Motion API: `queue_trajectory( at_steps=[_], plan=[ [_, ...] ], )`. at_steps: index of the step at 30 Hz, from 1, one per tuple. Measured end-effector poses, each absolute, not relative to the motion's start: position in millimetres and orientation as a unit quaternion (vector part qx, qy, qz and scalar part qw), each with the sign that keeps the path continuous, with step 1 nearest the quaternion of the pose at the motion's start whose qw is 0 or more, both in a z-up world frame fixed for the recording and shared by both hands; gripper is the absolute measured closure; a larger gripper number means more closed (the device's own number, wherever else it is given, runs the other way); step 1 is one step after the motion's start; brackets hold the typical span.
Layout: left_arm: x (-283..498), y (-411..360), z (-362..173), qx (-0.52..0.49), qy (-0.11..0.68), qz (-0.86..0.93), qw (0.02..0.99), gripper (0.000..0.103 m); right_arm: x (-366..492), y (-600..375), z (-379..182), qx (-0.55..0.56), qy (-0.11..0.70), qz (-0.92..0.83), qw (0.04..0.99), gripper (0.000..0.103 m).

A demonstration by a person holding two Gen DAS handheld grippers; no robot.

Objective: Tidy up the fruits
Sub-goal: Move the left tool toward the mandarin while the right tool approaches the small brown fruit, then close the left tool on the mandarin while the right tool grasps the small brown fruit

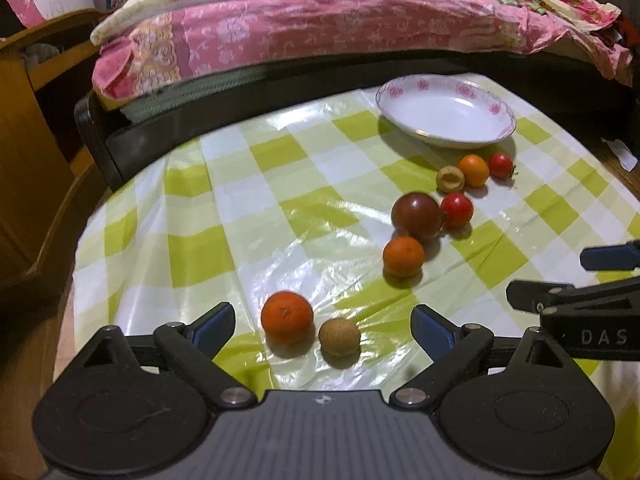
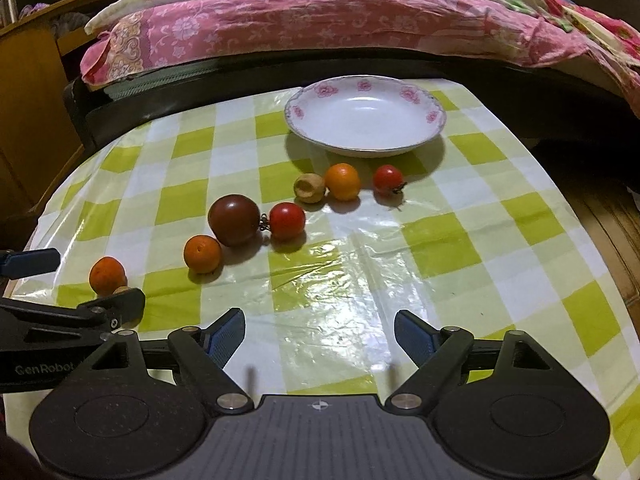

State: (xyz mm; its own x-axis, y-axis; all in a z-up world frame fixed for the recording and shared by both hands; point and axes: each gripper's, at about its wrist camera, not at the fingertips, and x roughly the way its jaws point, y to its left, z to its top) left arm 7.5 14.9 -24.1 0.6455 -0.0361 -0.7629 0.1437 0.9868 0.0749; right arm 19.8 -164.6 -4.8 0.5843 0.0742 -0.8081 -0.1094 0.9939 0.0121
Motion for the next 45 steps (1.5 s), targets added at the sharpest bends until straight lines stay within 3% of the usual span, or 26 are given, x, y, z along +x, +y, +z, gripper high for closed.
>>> queue_trajectory(
  at_steps=[6, 10, 33, 39, 42, 45],
  plan=[
    [9.7, 15.9, -36.0, 0.064, 0.43, -0.059, 0.898, 0.027, 24.7, -157.8, -9.9, -0.04, 0.449, 0.069, 0.89, 0.028],
    [13.8, 19.3, -35.9, 0.063, 0.426, -0.053, 0.901, 0.031, 27.8, -156.7, -7.2, -0.039, 0.44, 0.082, 0.894, 0.028],
    [11.3, 66.0, -0.3, 0.047, 0.427, -0.119, 0.895, 0.033, 36.8, -94.2, -21.2, -0.104, 0.419, 0.303, 0.85, 0.052],
    [10.1, 73.0, -1.2, 0.033, 0.428, -0.127, 0.894, 0.035, 46.9, -66.4, -29.5, -0.121, 0.41, 0.356, 0.831, 0.066],
    [12.3, 74.7, -4.2, 0.027, 0.433, -0.127, 0.892, 0.035, 49.2, -54.5, -34.2, -0.138, 0.413, 0.37, 0.821, 0.083],
    [15.9, 73.6, -7.4, 0.024, 0.438, -0.13, 0.889, 0.035, 47.4, -54.0, -33.5, -0.141, 0.413, 0.372, 0.819, 0.083]
  ],
)
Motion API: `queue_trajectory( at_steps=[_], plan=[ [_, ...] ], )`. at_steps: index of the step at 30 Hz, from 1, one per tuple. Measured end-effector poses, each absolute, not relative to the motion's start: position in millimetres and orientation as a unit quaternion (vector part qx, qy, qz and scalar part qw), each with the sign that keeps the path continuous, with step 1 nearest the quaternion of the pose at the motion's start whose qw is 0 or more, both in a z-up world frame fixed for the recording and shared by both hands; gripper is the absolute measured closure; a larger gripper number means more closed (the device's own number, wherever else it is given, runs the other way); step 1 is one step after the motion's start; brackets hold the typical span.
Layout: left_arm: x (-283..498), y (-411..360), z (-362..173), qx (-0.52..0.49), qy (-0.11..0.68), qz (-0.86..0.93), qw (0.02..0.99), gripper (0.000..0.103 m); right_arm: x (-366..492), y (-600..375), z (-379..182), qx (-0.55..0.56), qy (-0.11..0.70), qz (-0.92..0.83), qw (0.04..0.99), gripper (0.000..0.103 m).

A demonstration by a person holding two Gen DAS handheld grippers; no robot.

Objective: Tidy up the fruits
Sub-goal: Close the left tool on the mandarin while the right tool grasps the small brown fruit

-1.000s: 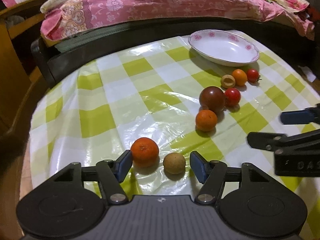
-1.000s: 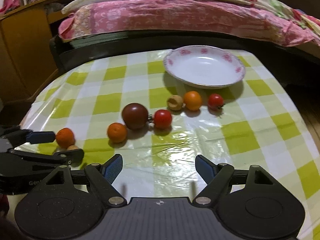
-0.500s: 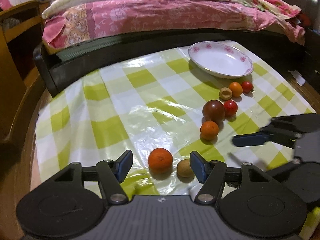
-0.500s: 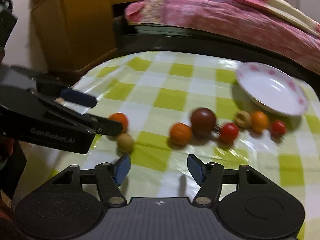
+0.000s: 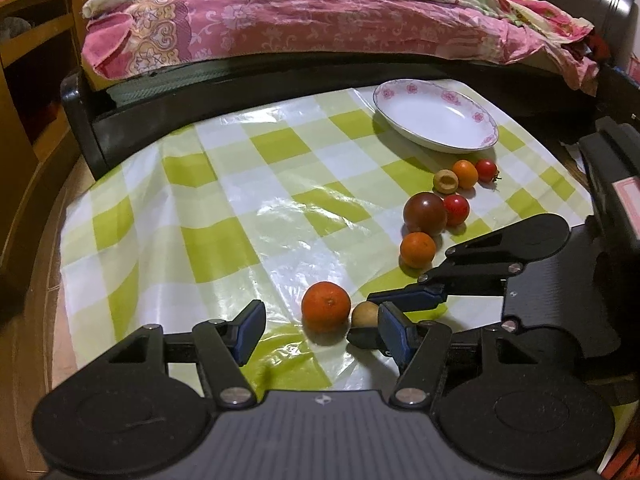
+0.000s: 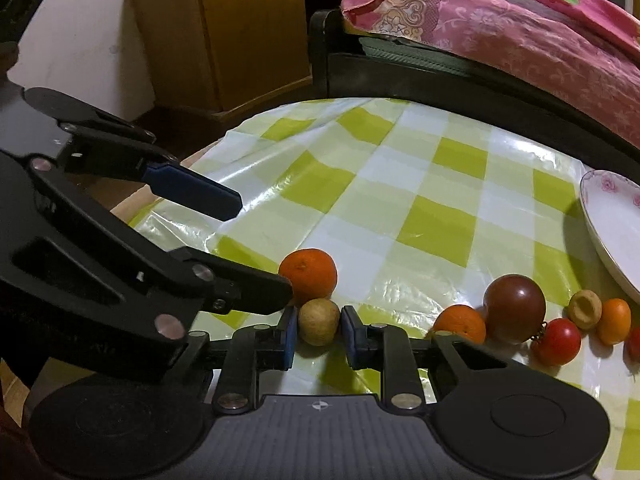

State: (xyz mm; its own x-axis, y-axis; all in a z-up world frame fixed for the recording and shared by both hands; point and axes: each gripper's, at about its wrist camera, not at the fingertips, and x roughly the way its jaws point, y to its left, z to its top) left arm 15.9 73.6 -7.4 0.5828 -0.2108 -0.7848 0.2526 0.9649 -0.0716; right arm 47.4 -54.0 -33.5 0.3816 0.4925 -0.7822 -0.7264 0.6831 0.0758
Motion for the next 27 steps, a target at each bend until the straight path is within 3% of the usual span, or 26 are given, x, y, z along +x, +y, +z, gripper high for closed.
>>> queue_trajectory(
  at_steps=[11, 13, 18, 22, 27],
  plan=[
    [38.1, 44.0, -33.6, 0.069, 0.467, -0.133, 0.871, 0.039, 35.0, -112.1, -16.7, -0.136, 0.459, 0.328, 0.814, 0.084],
    [41.6, 40.7, -38.6, 0.077, 0.474, -0.127, 0.868, 0.046, 32.6, -126.4, -15.4, -0.122, 0.466, 0.313, 0.819, 0.084],
    [50.7, 39.2, -41.8, 0.068, 0.481, -0.108, 0.868, 0.05, 34.2, -144.2, -21.4, -0.085, 0.473, 0.283, 0.83, 0.084],
    [52.1, 36.0, -40.2, 0.067, 0.485, -0.104, 0.866, 0.06, 38.2, -145.2, -22.0, -0.085, 0.475, 0.272, 0.833, 0.084],
    [49.0, 29.2, -38.4, 0.082, 0.483, -0.094, 0.867, 0.062, 45.2, -157.5, -23.0, -0.063, 0.488, 0.246, 0.835, 0.084]
  ],
)
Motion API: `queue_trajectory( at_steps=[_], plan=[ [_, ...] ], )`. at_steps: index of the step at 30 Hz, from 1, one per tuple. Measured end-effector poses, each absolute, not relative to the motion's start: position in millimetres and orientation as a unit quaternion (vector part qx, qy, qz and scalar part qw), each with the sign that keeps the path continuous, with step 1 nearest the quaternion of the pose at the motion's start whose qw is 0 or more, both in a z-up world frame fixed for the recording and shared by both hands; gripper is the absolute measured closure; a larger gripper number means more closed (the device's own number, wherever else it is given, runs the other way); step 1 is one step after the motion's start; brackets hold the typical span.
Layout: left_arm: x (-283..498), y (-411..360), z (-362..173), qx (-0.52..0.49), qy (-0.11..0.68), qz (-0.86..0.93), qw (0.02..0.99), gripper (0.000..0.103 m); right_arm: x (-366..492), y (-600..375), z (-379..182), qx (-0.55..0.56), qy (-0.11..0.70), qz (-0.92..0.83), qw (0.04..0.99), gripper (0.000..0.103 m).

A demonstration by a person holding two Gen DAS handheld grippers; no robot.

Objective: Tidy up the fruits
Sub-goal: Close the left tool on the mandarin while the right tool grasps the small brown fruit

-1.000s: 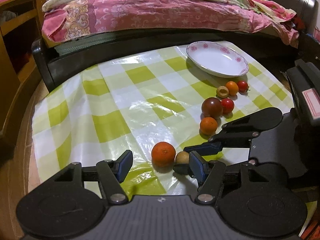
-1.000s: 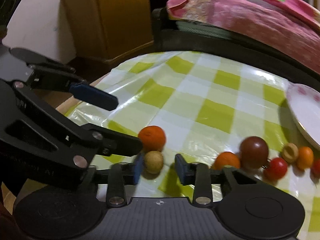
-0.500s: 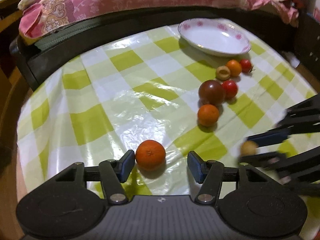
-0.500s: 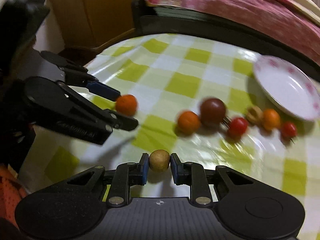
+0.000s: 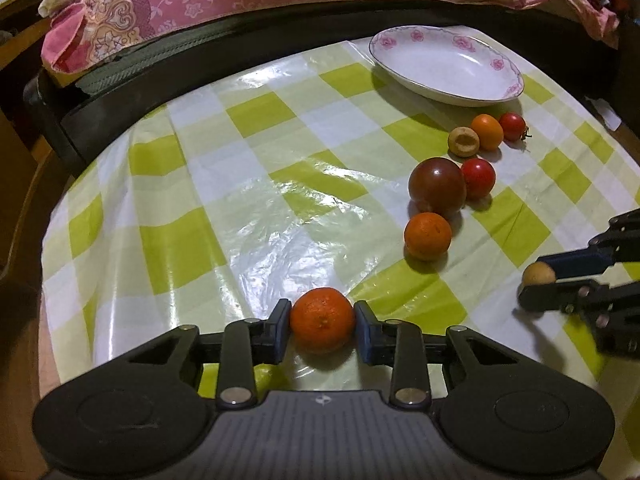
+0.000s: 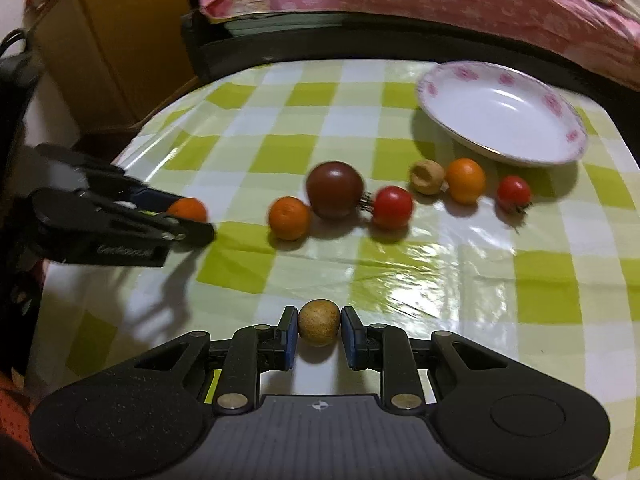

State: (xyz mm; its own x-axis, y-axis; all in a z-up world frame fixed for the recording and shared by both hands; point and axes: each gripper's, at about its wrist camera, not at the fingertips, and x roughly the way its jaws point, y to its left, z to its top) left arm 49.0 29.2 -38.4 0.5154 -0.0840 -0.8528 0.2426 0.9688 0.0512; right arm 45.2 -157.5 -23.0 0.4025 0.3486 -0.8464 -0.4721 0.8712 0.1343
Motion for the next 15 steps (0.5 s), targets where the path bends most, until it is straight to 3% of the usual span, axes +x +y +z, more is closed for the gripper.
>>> queue_trajectory(
  at_steps=[15],
  plan=[
    [91.3, -44.5, 3.6, 0.091, 0.424, -0.184, 0.882, 0.063, 68.2, -190.2, 10.5, -0.02, 0.439, 0.188, 0.878, 0.084]
  ],
)
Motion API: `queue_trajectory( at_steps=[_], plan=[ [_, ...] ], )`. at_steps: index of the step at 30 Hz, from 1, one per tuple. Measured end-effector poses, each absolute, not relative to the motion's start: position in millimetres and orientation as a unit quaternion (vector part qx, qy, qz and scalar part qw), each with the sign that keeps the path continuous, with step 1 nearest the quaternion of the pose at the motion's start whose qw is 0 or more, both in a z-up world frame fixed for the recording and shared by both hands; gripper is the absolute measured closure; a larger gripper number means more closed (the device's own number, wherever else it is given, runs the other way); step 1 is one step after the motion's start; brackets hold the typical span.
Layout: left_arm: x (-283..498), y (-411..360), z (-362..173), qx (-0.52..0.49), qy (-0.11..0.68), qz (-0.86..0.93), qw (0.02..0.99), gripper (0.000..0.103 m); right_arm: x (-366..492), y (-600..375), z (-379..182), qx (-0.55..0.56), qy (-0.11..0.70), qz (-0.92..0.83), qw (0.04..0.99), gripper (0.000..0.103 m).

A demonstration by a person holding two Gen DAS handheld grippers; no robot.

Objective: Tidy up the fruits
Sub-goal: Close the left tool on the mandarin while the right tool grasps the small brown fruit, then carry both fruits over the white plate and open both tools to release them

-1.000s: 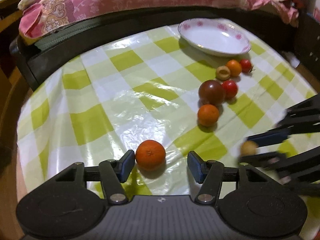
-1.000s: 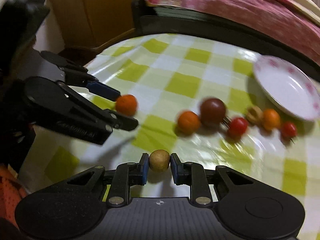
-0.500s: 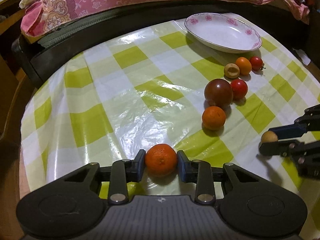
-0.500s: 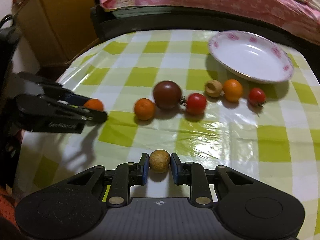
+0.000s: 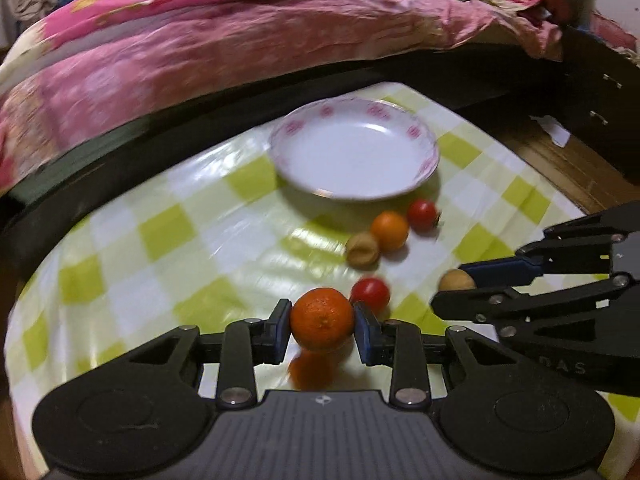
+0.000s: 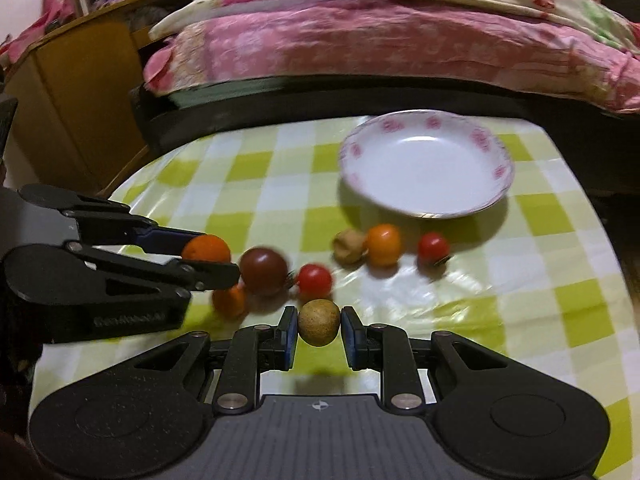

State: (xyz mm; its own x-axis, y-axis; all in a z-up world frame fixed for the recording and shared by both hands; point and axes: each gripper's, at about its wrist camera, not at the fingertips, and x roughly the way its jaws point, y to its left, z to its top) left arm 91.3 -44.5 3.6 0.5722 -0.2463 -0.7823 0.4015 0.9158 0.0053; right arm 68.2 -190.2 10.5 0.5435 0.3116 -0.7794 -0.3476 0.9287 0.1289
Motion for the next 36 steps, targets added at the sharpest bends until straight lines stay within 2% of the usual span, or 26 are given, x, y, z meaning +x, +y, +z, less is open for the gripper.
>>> queue_trajectory(
  at_steps=[17, 36],
  plan=[
    [182.5, -89.0, -5.2, 0.1, 0.402, -0.191, 0.89, 0.063, 164.8, -219.0, 4.8, -0.023, 0.403, 0.125, 0.906, 0.084],
    [200.2, -100.2, -17.8, 0.117, 0.394, -0.192, 0.891, 0.063, 192.0, -224.6, -10.3, -0.055, 0.401, 0.114, 0.907, 0.084]
  ],
)
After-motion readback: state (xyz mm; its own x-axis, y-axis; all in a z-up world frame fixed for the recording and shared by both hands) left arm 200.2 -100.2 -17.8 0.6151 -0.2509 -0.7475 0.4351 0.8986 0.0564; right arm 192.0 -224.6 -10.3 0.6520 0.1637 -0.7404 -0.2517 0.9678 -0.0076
